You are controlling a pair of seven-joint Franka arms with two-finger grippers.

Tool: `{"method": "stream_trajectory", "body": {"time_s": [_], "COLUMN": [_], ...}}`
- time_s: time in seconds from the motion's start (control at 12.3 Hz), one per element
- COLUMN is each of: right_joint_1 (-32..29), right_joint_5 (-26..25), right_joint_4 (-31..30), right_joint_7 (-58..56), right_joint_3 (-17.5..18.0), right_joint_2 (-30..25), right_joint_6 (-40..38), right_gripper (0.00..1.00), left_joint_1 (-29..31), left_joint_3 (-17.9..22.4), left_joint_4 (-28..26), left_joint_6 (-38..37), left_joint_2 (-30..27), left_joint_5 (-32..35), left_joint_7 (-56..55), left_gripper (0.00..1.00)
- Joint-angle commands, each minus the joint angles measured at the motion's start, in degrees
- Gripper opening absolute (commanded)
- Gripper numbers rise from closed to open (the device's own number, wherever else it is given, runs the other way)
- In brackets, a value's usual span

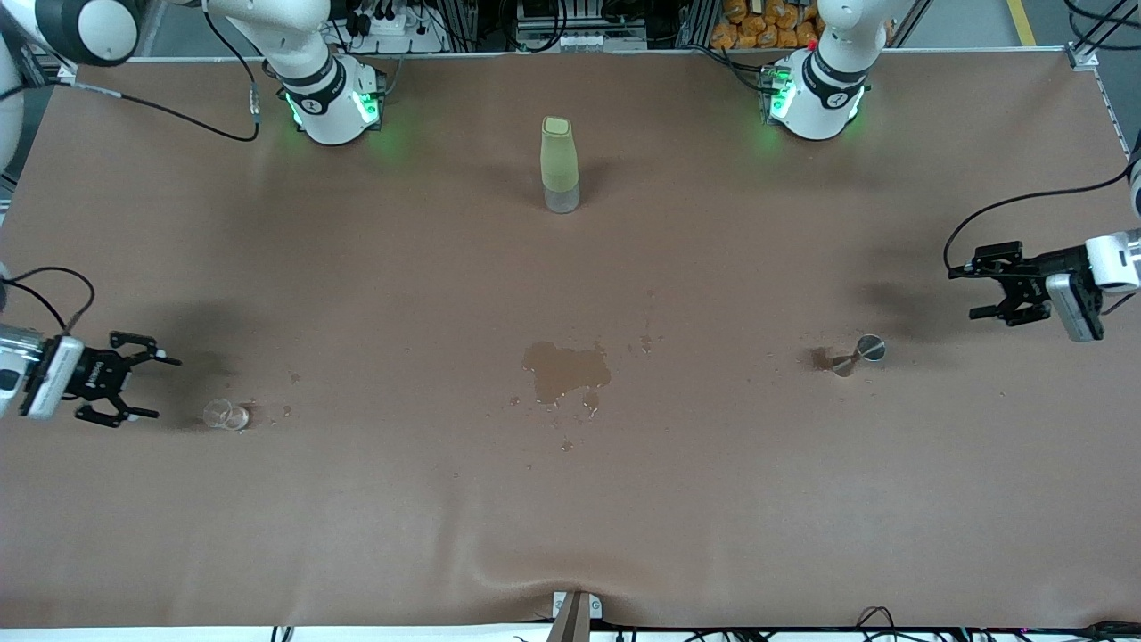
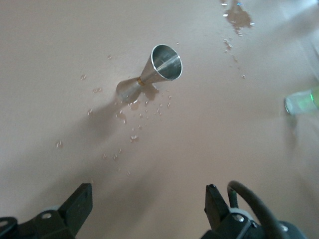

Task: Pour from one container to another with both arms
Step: 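Reach the right gripper to the beaker while the left gripper reaches the jigger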

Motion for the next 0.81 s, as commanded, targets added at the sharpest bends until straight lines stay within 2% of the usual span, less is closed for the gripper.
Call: {"method": "stream_trajectory", "body": {"time_s": [0.0,0.16,0.24,0.49,0.73], "right_joint_1": [-1.17,-1.34,-1.69,-3.18,-3.19], "right_joint_5": [5.09,8.33,11.40,18.53,24.33], "right_joint_4": [2.33,2.50,2.85,4.00,4.00], "right_joint_7": [-9.34,-12.32,-15.65,-22.44,-24.03], "right_joint_3": [0.70,0.87,0.87,0.87,0.96], "right_joint_2": [4.02,5.86,7.09,11.04,13.51], "right_joint_6": [-0.63,-0.63,-0.72,-0.81,-0.98], "right_gripper": [1.00,1.00,1.00,1.00,1.00], "left_joint_1": [1.68,2.03,2.03,1.76,1.33], "left_joint_3": [-0.74,-0.74,-0.74,-0.83,-1.18], "left_joint_4": [6.65,10.17,11.57,12.91,13.43], "left_joint_6": [-3.22,-8.32,-8.34,-9.04,-10.10], "left_joint_2": [11.01,18.14,19.91,23.35,24.23], "left_joint_5": [-6.44,-10.59,-11.82,-16.57,-19.47], "left_joint_7": [17.63,28.11,34.34,48.25,57.40], "left_gripper": [1.00,1.00,1.00,1.00,0.94]}}
